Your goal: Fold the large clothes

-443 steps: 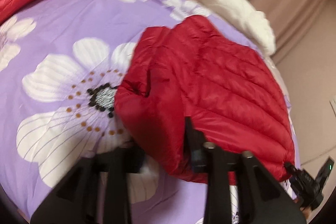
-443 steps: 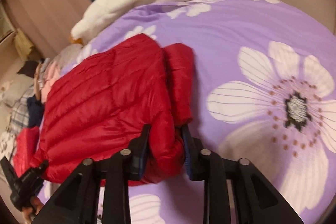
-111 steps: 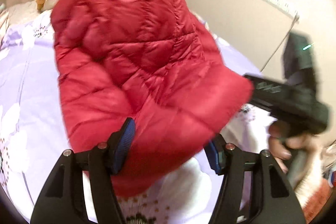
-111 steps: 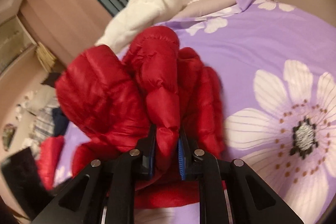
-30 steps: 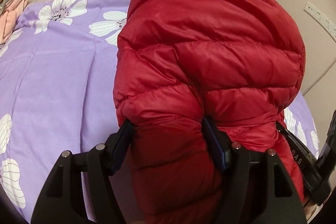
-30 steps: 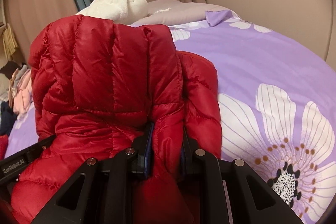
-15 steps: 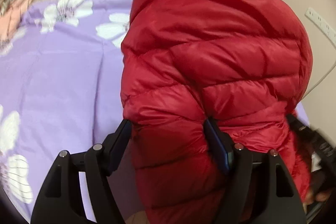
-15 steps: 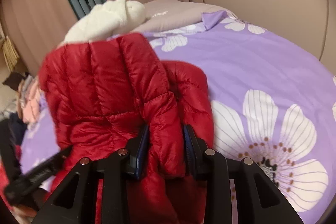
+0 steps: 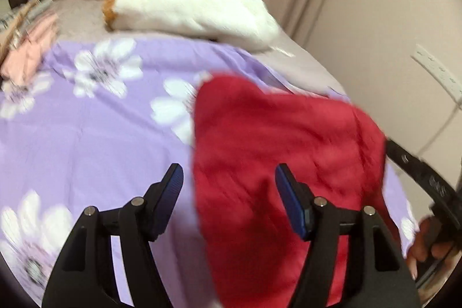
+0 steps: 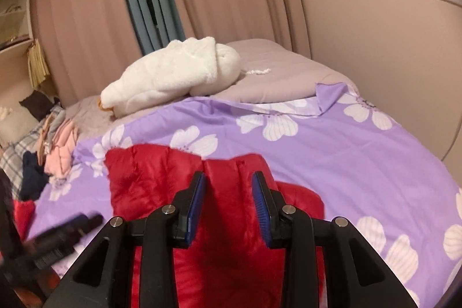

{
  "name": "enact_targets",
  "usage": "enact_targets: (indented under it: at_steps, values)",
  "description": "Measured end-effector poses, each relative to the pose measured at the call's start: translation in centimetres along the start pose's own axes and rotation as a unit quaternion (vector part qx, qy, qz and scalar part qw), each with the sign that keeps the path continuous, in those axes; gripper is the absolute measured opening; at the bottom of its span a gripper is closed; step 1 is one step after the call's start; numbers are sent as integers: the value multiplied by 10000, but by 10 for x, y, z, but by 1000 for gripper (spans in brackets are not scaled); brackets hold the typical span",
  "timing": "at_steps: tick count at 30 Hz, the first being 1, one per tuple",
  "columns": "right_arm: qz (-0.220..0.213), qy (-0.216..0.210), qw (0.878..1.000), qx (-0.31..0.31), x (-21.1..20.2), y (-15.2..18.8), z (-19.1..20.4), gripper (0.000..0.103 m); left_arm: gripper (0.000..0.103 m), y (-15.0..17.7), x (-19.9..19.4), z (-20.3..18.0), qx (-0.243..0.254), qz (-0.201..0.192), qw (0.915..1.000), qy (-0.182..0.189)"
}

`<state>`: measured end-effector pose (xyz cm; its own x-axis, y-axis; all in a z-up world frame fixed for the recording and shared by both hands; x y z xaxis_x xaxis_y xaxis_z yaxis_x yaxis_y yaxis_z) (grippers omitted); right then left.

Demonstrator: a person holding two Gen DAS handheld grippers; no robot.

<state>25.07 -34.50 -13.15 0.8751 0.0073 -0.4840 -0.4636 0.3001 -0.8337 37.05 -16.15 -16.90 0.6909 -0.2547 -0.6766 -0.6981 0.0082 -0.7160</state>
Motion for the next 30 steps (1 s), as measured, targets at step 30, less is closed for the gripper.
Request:
enact_targets:
  at_steps: [30]
  values:
    - [774,533,9929,730,129,62,-67,34,76,18,173,-2,-487,605,9962,-395]
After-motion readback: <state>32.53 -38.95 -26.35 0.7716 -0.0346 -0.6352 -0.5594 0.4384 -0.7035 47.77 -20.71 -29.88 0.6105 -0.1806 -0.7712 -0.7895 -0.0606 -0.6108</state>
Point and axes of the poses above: each gripper's, at about its wrist camera, not at the fingertips, and x roughly the way its jaws point, z to its left, y to its underside, the point moved 7 cm from there along x, roughly the way its jaws point, and after that the axes turned 5 degrees about -y, right-handed, at the moved point
